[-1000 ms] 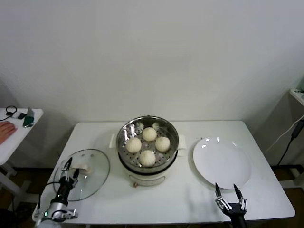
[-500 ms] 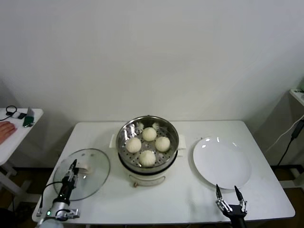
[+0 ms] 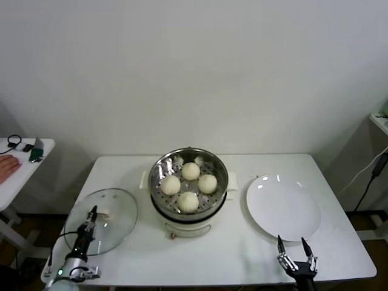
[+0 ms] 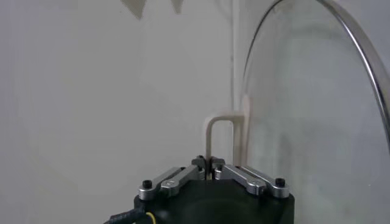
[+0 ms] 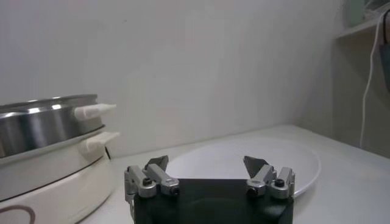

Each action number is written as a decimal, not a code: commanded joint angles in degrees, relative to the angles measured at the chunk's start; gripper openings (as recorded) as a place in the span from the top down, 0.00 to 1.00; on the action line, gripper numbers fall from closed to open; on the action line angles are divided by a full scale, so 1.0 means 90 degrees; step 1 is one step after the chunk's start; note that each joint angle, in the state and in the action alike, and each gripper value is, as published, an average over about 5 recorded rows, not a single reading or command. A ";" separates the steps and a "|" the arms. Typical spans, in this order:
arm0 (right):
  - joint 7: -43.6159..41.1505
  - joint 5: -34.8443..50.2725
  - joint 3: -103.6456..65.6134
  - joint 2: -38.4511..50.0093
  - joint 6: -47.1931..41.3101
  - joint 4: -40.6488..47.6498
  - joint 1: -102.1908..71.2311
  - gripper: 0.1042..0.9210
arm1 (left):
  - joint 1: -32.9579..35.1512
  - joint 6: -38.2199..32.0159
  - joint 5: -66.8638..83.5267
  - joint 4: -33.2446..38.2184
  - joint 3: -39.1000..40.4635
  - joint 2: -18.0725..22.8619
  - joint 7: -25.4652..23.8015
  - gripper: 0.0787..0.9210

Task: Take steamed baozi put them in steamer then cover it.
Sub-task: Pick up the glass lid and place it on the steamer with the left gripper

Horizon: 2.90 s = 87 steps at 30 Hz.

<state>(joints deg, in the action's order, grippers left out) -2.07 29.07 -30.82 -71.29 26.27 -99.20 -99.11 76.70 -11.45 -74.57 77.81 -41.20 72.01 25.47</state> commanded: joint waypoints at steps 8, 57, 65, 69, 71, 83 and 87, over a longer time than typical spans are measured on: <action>0.0547 -0.0760 -0.0044 -0.0031 -0.0430 -0.0009 0.0038 0.12 | 0.0758 0.3468 0.2317 0.4416 0.0156 -0.1335 -0.3010 0.94; 0.0506 -0.0735 -0.0029 -0.0074 0.0335 0.0640 0.0412 0.12 | -0.2232 0.5874 -0.1051 0.3043 0.5658 0.1044 -0.4016 0.94; 0.0499 -0.0749 -0.0027 -0.0104 0.0350 0.0652 0.0398 0.12 | -0.2217 0.5752 -0.1286 0.3025 0.5488 0.0831 -0.4276 0.94; 0.0496 -0.0744 -0.0050 -0.0105 0.0357 0.0636 0.0384 0.12 | -0.2190 0.5704 -0.1366 0.3004 0.5427 0.0786 -0.4329 0.94; 0.0495 -0.0742 -0.0055 -0.0108 0.0366 0.0632 0.0375 0.12 | -0.2189 0.5679 -0.1397 0.2976 0.5394 0.0781 -0.4315 0.94; 0.0486 -0.0738 -0.0050 -0.0097 0.0398 0.0622 0.0326 0.12 | -0.2156 0.5674 -0.1370 0.2964 0.5329 0.0780 -0.4317 0.94; 0.0485 -0.0739 -0.0053 -0.0093 0.0404 0.0624 0.0320 0.12 | -0.2200 0.5687 -0.1299 0.2942 0.5315 0.0788 -0.4295 0.94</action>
<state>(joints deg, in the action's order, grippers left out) 2.34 22.37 -31.28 -72.16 29.82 -93.60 -96.17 57.24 39.65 -86.73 104.74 6.78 79.07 -13.02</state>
